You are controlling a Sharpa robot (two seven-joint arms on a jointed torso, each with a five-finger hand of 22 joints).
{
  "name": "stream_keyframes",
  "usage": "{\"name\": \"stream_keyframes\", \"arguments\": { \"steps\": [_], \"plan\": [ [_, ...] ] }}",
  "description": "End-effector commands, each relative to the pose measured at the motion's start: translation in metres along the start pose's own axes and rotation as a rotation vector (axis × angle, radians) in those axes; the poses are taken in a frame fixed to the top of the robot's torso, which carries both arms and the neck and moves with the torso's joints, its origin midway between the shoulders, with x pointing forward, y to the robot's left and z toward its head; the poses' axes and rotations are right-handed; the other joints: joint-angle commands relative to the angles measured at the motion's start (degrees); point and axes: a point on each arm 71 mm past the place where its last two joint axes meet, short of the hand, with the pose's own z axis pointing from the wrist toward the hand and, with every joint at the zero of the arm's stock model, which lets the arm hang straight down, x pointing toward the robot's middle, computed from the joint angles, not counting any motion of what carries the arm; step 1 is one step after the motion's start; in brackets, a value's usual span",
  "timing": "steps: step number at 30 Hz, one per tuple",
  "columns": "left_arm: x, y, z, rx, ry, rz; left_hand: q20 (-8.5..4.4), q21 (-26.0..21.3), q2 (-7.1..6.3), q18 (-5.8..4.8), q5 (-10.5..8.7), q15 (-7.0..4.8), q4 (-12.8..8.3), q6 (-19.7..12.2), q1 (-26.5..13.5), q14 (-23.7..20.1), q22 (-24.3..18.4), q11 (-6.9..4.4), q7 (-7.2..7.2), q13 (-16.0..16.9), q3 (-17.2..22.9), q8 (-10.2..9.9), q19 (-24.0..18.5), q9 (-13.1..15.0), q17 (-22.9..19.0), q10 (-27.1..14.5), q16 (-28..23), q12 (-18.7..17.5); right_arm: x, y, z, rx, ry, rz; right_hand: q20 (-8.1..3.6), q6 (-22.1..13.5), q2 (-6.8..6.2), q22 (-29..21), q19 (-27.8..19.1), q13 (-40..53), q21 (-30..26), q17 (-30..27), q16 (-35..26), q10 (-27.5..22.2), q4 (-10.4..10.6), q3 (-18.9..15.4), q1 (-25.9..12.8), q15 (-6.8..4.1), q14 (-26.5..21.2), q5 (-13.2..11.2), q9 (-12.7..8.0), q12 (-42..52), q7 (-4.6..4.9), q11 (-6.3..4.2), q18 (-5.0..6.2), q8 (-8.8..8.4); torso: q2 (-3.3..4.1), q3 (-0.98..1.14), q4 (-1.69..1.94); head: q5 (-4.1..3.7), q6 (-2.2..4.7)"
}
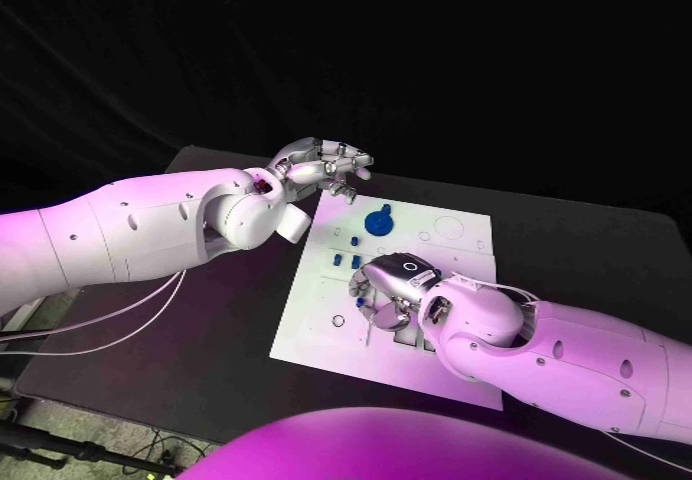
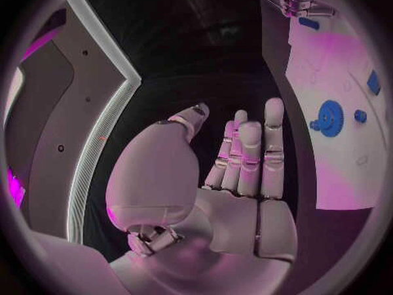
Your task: Assemble the parts on the task board
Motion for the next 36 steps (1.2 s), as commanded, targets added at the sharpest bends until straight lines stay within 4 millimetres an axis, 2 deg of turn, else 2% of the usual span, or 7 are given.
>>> {"name": "stream_keyframes", "arguments": {
  "steps": [1,7,14,21,25,28,36],
  "plan": [
    [0.002,-0.001,0.001,0.004,0.023,-0.004,0.53,0.05,0.27,1.05,-0.02,0.13,0.03,-0.59,0.28,-0.28,-0.07,-0.14,-0.07,0.09,-0.31,0.29,0.01,0.1,0.01,-0.44,0.2,0.26,0.0,-0.003,-0.007,0.007,-0.009,0.013,-0.03,-0.52,-0.64,-0.3,-0.55,0.15,-0.64,-0.36,-0.25,-0.39,-0.09,-0.47,0.27,0.37,2.54,-0.1,-0.16,0.41,-0.08,0.05,0.59,-0.22,-0.04,0.02,-0.02,-0.17,0.01],
    [0.001,-0.001,0.0,0.002,0.021,-0.004,0.54,0.05,0.33,1.05,-0.1,0.14,0.16,-0.67,0.23,-0.31,-0.07,-0.13,-0.05,0.12,-0.4,0.38,0.0,0.11,0.01,-0.48,0.21,0.34,-0.012,-0.011,-0.021,0.025,-0.007,0.028,0.03,-0.77,-0.72,-0.39,-0.6,0.08,-0.83,-0.57,-0.35,-0.57,-0.05,-0.8,0.26,0.37,2.47,0.08,-0.25,0.54,-0.05,0.06,0.64,-0.32,-0.02,0.01,-0.03,-0.63,0.01],
    [0.0,-0.001,-0.001,0.001,0.02,-0.003,0.56,0.06,0.43,1.06,-0.2,0.15,0.3,-0.75,0.22,-0.4,-0.07,-0.12,-0.05,0.17,-0.48,0.51,-0.03,0.13,-0.07,-0.55,0.17,0.44,-0.038,-0.024,-0.046,0.053,-0.059,0.043,-0.02,0.72,-0.52,0.04,-0.08,0.26,-0.22,-0.2,0.21,0.86,0.1,-1.65,0.57,0.19,2.62,1.07,-0.12,2.2,-0.16,-0.21,0.59,0.63,-0.04,0.03,-0.09,-1.32,0.01],
    [0.0,-0.001,-0.001,0.0,0.022,-0.004,0.56,0.06,0.43,1.06,-0.2,0.15,0.3,-0.75,0.22,-0.4,-0.07,-0.12,-0.05,0.17,-0.48,0.51,-0.03,0.13,-0.07,-0.55,0.17,0.44,-0.063,-0.061,-0.067,0.143,-0.07,0.032,-0.1,0.64,-0.95,0.16,0.14,0.11,-0.09,-0.22,0.38,0.52,0.19,-2.2,0.4,0.12,2.67,0.79,-0.26,2.39,-0.37,-0.3,0.53,0.61,-0.23,-0.01,-0.18,-2.62,0.01],
    [0.0,-0.001,-0.001,0.0,0.025,-0.005,0.56,0.06,0.43,1.06,-0.2,0.15,0.3,-0.75,0.22,-0.4,-0.07,-0.12,-0.05,0.17,-0.48,0.51,-0.03,0.13,-0.07,-0.55,0.17,0.44,-0.066,-0.082,-0.073,0.187,-0.048,0.007,0.0,-0.4,-1.24,-0.16,-0.13,-0.32,-0.84,-0.89,0.12,-1.08,0.47,-3.59,0.37,0.26,2.42,0.14,-0.76,2.15,-0.48,-0.15,0.58,0.04,-0.28,0.03,-0.23,-2.62,0.01],
    [0.0,-0.001,-0.001,-0.001,0.028,-0.005,0.56,0.06,0.43,1.06,-0.2,0.15,0.3,-0.75,0.22,-0.4,-0.07,-0.12,-0.05,0.17,-0.48,0.51,-0.03,0.13,-0.07,-0.55,0.17,0.44,-0.065,-0.093,-0.074,0.208,-0.021,-0.013,0.21,-1.86,-0.99,-0.5,-0.39,-0.72,-1.74,-1.53,0.02,-2.44,1.14,-6.72,0.98,0.51,2.13,-1.13,-1.67,2.55,-0.84,0.1,0.66,-0.8,-0.22,0.05,-0.2,-2.68,0.01],
    [0.002,-0.001,-0.001,0.002,0.035,-0.007,0.57,0.05,0.5,1.06,-0.23,0.15,0.36,-0.81,0.27,-0.5,-0.08,-0.12,-0.06,0.2,-0.53,0.61,-0.06,0.15,-0.19,-0.6,0.11,0.51,-0.059,-0.099,-0.069,0.204,0.019,-0.038,0.32,-2.69,-0.49,-0.79,-0.54,-0.92,-2.47,-1.88,0.05,-2.99,1.71,-8.95,1.85,0.63,1.96,-1.63,-2.38,3.21,-1.28,0.21,0.74,-1.25,-0.17,0.01,-0.15,-2.84,0.01]
  ]
}}
